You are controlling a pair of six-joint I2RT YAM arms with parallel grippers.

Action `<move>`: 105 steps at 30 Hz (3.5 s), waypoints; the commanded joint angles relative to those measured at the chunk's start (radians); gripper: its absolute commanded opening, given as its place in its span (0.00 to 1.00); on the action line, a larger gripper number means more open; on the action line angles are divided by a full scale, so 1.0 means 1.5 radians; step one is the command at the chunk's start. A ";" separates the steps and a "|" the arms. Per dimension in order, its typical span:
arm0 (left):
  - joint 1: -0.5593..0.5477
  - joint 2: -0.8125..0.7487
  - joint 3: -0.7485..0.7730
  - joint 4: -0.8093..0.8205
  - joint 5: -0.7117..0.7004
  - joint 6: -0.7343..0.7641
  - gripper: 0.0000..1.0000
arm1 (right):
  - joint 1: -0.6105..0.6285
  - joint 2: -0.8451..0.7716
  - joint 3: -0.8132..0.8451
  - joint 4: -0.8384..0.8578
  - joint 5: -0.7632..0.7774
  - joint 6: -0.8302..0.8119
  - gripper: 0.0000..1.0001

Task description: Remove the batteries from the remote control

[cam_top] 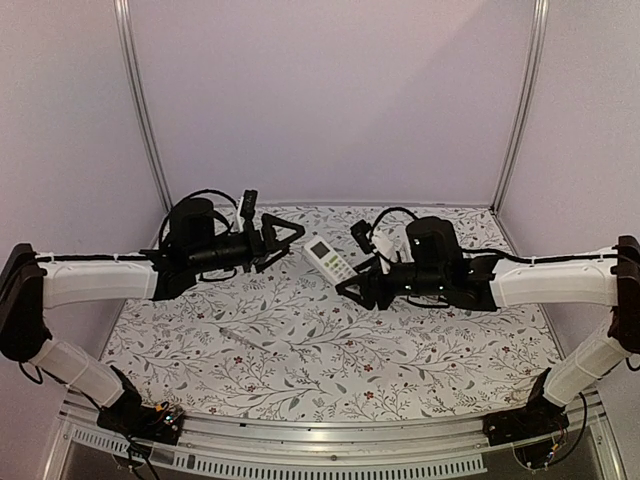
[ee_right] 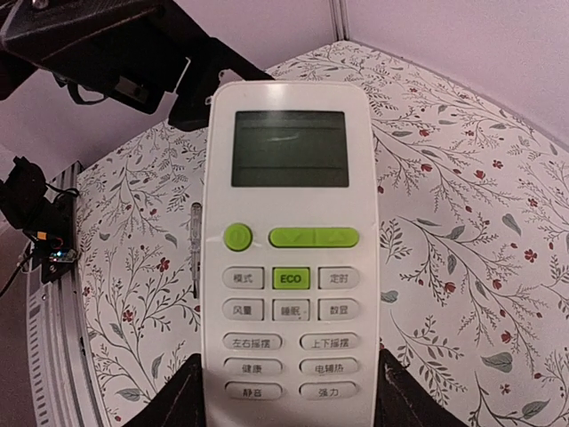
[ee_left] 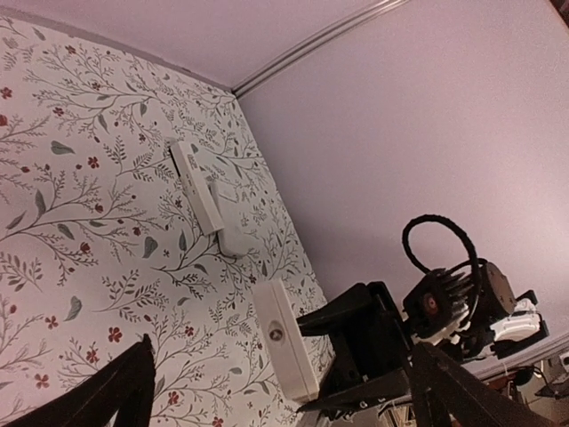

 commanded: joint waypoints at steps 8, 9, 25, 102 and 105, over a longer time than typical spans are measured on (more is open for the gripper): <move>-0.011 0.051 0.026 0.018 0.041 -0.057 0.72 | 0.040 0.025 0.066 -0.043 0.067 -0.091 0.46; -0.011 0.051 0.027 0.012 0.041 -0.056 0.69 | 0.042 0.031 0.073 -0.050 0.073 -0.095 0.46; -0.012 0.047 0.033 -0.069 0.019 -0.039 0.26 | 0.063 0.072 0.116 -0.089 0.117 -0.137 0.44; 0.057 -0.154 -0.103 -0.140 -0.098 -0.001 0.97 | 0.102 0.140 0.127 -0.050 0.278 -0.044 0.00; 0.064 -0.185 -0.074 -0.162 -0.075 0.154 0.97 | 0.019 0.099 0.098 -0.037 0.046 0.005 0.00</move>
